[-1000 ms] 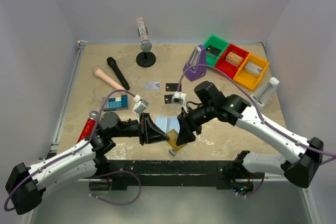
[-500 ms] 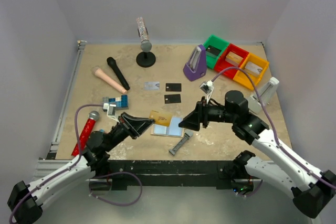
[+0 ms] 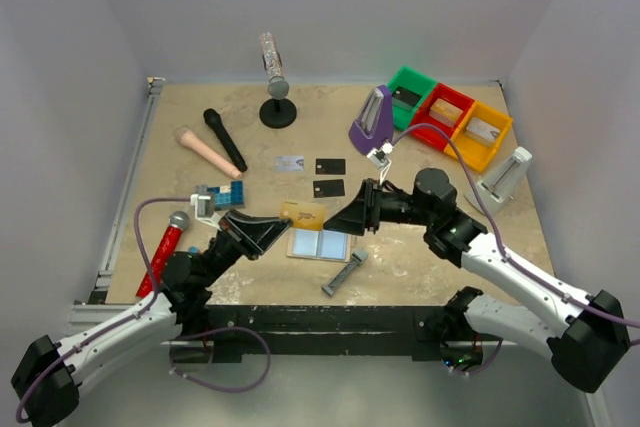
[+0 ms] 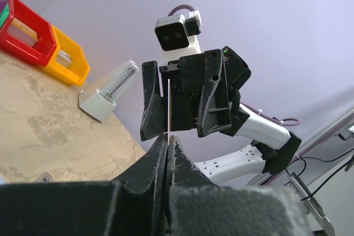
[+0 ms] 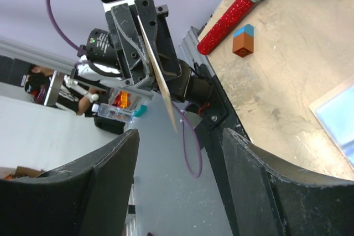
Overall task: Take the credit cards out of the card holder
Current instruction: Place the credit card at the center of the board.
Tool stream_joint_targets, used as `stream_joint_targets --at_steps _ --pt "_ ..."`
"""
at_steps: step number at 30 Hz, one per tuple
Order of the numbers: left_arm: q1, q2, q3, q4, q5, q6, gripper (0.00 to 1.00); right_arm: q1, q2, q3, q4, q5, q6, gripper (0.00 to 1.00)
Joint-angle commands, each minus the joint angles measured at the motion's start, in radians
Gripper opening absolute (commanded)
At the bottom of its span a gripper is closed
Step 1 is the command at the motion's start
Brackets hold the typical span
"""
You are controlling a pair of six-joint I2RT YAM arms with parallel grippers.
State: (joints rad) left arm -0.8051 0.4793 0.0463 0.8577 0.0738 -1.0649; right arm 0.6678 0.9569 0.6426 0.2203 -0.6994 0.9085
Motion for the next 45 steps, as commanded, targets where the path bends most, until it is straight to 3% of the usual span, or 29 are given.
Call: stream_joint_targets --at_steps 1,7,14,17,19,22,24,29,33,35,38,45 --pt "0.004 0.022 -0.013 0.084 -0.003 -0.015 0.0 0.036 0.035 0.072 0.031 -0.017 -0.006 0.64" --pt "0.003 0.036 -0.008 0.092 0.012 -0.013 0.0 0.064 0.082 0.103 0.024 -0.018 -0.014 0.5" --pt "0.003 0.035 -0.011 0.096 0.015 -0.01 0.0 0.076 0.106 0.101 0.047 -0.011 0.0 0.21" --pt "0.003 0.03 -0.011 0.086 0.018 0.0 0.0 0.075 0.089 0.103 0.039 -0.009 -0.014 0.01" --pt "0.003 0.015 -0.013 0.052 0.014 0.016 0.1 0.075 0.065 0.109 -0.008 -0.008 -0.037 0.0" --pt "0.004 -0.042 -0.026 -0.006 -0.034 0.032 0.43 0.058 0.011 0.12 -0.116 0.02 -0.085 0.0" --pt "0.004 -0.1 -0.023 -0.115 -0.095 0.046 0.53 0.006 -0.013 0.166 -0.337 0.043 -0.138 0.0" --pt "0.004 -0.277 0.061 -0.576 -0.258 0.078 0.54 -0.193 0.041 0.305 -0.764 0.179 -0.363 0.0" --pt "0.004 -0.249 0.206 -0.992 -0.344 0.14 0.52 -0.338 0.221 0.327 -0.783 0.167 -0.401 0.0" --pt "0.004 -0.194 0.275 -1.113 -0.355 0.16 0.52 -0.367 0.328 0.382 -0.805 0.149 -0.43 0.0" --pt "0.004 -0.156 0.336 -1.187 -0.322 0.19 0.52 -0.384 0.477 0.515 -0.884 0.167 -0.491 0.0" --pt "0.004 -0.252 0.279 -1.203 -0.282 0.203 0.53 -0.427 0.721 0.727 -0.987 0.205 -0.548 0.0"
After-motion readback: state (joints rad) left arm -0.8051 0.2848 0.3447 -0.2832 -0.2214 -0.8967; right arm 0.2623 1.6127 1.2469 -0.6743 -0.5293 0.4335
